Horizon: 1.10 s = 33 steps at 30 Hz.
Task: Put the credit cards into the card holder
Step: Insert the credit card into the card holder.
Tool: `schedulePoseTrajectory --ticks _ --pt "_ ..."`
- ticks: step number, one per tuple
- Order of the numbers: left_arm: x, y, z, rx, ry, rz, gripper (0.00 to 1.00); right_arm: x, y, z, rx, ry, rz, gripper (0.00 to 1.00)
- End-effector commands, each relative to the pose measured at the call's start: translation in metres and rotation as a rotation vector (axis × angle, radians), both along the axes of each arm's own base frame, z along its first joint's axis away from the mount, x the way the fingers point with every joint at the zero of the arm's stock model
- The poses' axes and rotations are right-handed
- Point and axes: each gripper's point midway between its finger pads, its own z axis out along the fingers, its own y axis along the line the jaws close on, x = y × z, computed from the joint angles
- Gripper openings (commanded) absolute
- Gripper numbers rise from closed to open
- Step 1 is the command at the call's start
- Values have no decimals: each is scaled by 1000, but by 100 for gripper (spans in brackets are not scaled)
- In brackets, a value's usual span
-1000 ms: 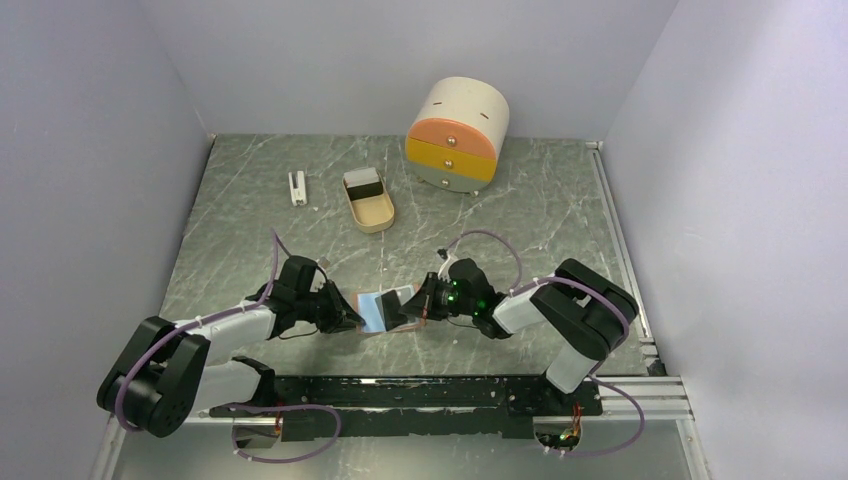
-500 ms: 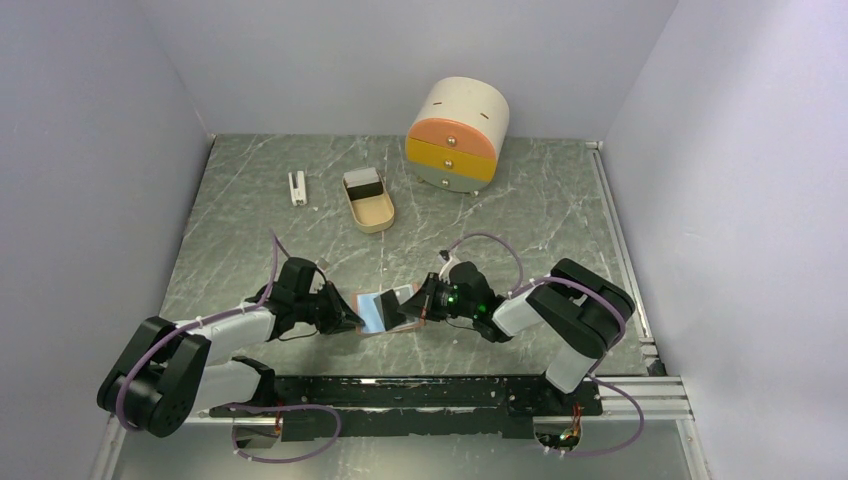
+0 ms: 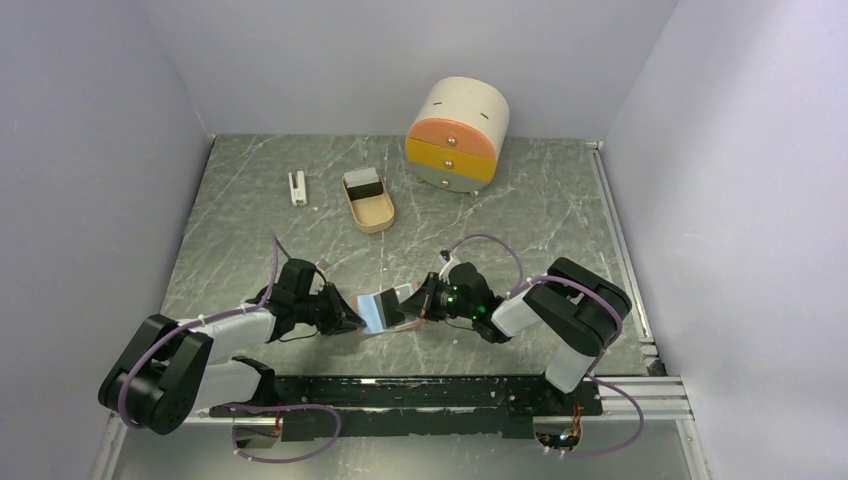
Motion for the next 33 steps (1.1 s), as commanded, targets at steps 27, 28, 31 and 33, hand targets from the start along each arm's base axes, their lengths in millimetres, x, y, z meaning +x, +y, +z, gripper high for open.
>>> schedulePoseTrajectory --ticks 27,28,31,33 --pt "3 -10 22 -90 -47 -23 28 -10 11 -14 -171 -38 113 34" --pt "3 -11 23 -89 -49 -24 28 -10 13 -13 -156 -41 120 33" --pt "3 -12 23 -98 -49 -25 29 -13 19 -9 -121 -55 151 30" --pt "3 -13 23 -110 -51 -28 30 -16 23 -6 -89 -65 175 29"
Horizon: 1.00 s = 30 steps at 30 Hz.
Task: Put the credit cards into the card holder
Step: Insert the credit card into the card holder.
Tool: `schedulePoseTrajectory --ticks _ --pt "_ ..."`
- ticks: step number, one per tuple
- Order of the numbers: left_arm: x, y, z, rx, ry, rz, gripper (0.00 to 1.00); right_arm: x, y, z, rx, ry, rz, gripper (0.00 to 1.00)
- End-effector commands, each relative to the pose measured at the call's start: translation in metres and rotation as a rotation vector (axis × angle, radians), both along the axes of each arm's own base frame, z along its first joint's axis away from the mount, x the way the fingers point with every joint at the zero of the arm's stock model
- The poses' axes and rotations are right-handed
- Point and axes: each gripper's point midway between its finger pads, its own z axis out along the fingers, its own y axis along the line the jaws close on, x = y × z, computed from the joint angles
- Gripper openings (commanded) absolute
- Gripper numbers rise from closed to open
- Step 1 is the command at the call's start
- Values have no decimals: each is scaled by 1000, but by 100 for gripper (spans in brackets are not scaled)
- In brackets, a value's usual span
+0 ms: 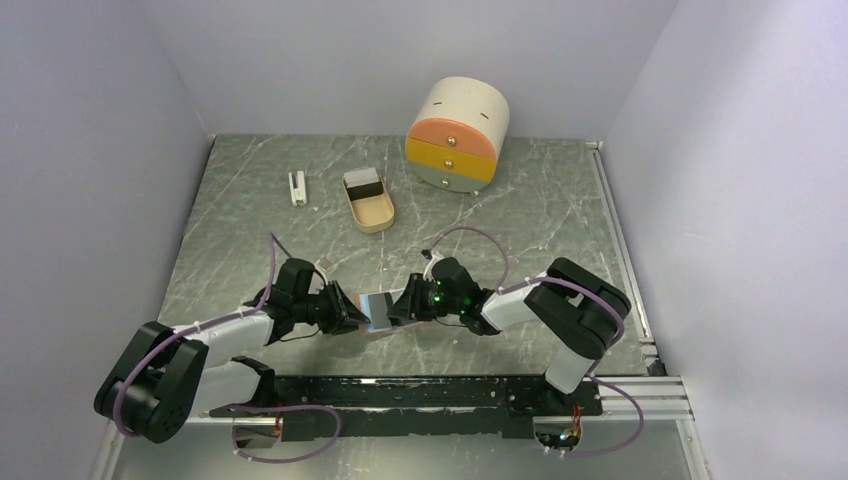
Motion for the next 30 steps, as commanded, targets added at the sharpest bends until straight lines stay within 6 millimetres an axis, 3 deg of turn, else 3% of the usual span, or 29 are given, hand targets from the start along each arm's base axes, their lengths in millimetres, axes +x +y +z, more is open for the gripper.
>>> schedulePoseTrajectory --ticks 1,7,19,25,30 --pt "5 -7 11 -52 -35 -18 30 -9 8 1 50 -12 66 29" --pt "8 -9 14 -57 -46 -22 31 -10 14 8 94 -28 94 33" --pt "13 -8 25 -49 -75 -15 36 -4 0 0 -15 -35 51 49" --pt "16 -8 27 -38 -84 -14 30 1 -4 3 3 -32 23 31" --pt "17 -8 29 -37 -88 -19 24 9 -10 8 -26 -58 10 26"
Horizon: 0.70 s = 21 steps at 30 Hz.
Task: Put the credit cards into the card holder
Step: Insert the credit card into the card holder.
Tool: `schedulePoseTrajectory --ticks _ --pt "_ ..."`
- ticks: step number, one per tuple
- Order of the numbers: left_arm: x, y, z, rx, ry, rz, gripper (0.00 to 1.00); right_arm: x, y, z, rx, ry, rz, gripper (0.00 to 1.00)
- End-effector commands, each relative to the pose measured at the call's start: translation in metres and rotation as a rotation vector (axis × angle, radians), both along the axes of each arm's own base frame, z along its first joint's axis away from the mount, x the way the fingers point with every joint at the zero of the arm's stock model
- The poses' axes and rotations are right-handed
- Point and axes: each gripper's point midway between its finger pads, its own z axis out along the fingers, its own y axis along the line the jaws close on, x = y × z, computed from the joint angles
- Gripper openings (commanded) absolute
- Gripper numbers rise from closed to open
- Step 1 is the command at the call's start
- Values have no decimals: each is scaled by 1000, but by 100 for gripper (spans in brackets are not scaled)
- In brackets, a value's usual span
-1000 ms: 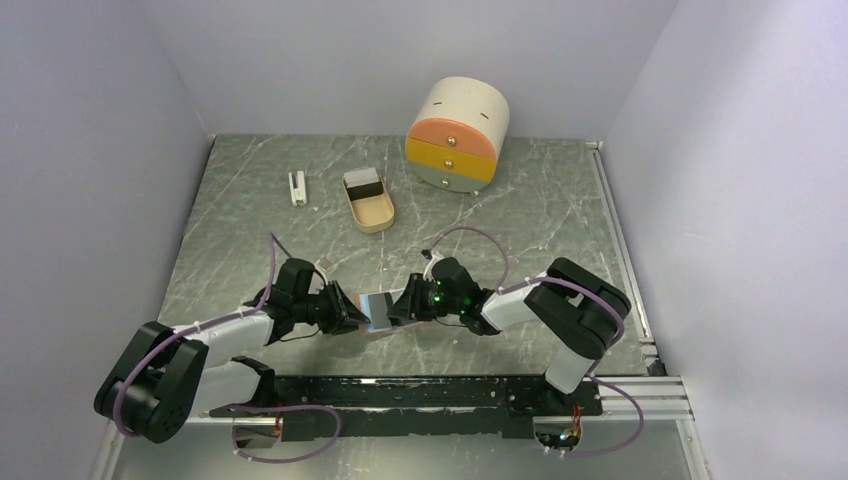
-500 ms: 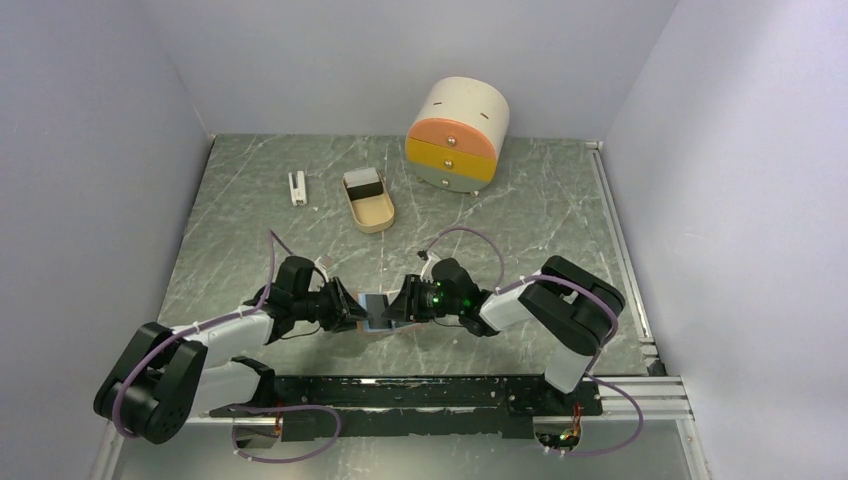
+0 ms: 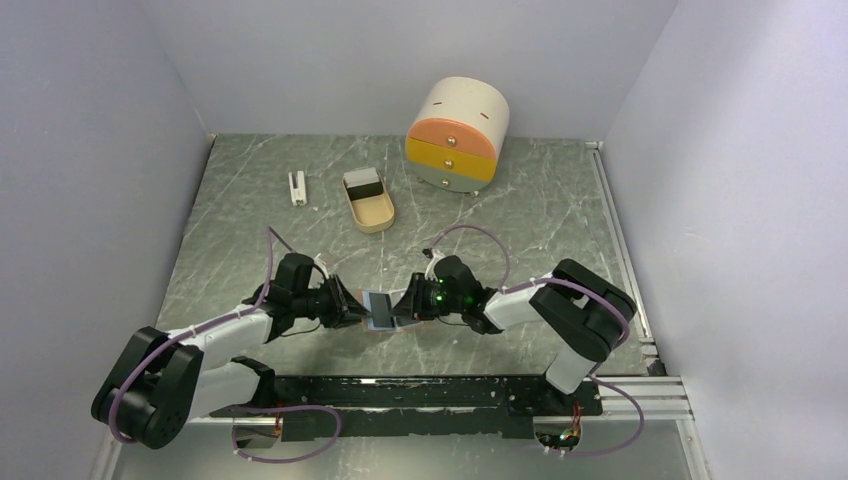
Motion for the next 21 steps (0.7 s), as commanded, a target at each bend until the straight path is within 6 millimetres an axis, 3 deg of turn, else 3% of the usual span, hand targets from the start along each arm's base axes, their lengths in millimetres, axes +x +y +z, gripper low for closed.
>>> schedulePoseTrajectory --ticks 1,7,12,18,21 --pt "9 -3 12 -6 -42 -10 23 11 -9 7 -35 -49 -27 26" --pt "11 -4 16 -7 -55 -13 17 22 -16 7 -116 -105 -30 22" --pt "16 -7 26 -12 -91 -37 24 25 -20 -5 -153 -120 -34 22" --pt "21 -10 33 -21 -119 -53 10 18 -20 -19 -142 -87 -24 21" --pt "21 -12 32 -33 -116 -57 9 16 -20 -20 -138 -86 -26 21"
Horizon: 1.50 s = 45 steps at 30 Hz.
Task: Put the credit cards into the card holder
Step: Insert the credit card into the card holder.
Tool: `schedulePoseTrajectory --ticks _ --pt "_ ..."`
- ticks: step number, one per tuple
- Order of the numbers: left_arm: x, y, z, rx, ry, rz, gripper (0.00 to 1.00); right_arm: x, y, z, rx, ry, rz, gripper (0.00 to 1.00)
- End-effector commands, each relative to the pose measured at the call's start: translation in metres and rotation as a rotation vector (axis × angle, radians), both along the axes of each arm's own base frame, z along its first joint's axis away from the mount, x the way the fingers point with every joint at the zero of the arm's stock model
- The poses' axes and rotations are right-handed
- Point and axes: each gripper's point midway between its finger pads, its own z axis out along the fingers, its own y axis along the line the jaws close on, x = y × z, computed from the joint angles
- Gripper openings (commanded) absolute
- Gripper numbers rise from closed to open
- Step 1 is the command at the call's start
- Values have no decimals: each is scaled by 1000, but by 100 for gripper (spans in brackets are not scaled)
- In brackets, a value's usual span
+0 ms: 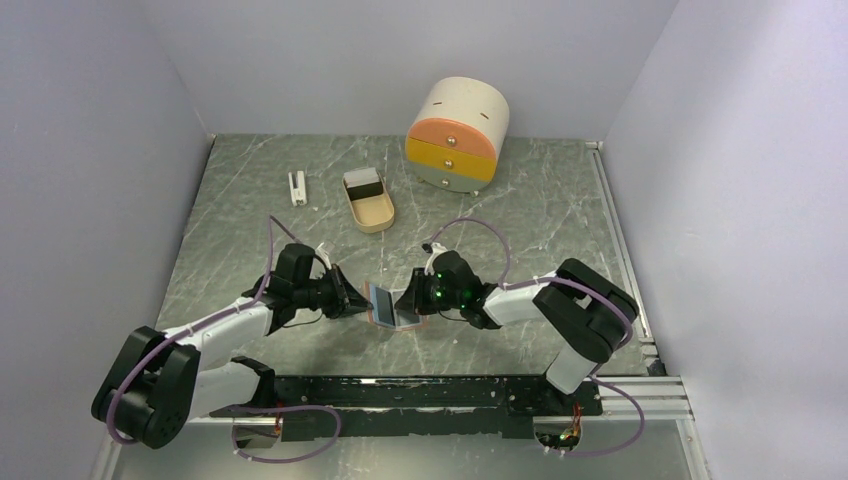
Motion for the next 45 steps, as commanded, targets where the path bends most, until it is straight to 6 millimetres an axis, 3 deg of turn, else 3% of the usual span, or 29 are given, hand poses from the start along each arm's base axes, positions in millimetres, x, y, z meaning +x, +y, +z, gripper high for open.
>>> schedulePoseTrajectory --ticks 1,10,18,28,37,45 --pt "5 -7 11 -38 -39 -29 9 -5 -9 -17 -36 16 -7 21" --pt "6 -8 5 -35 -22 -31 9 -9 -5 -20 -11 38 -1 21" --pt "5 -6 -6 -10 7 -30 21 -11 -6 -23 -19 38 0 22" --pt "5 -11 -11 -14 20 -37 25 -15 -5 -27 -14 48 7 22" --pt "8 -19 -6 -31 12 -51 26 -18 -3 -29 -6 56 11 24" --pt "9 -35 6 -36 -26 -89 18 -18 0 -28 0 52 17 25"
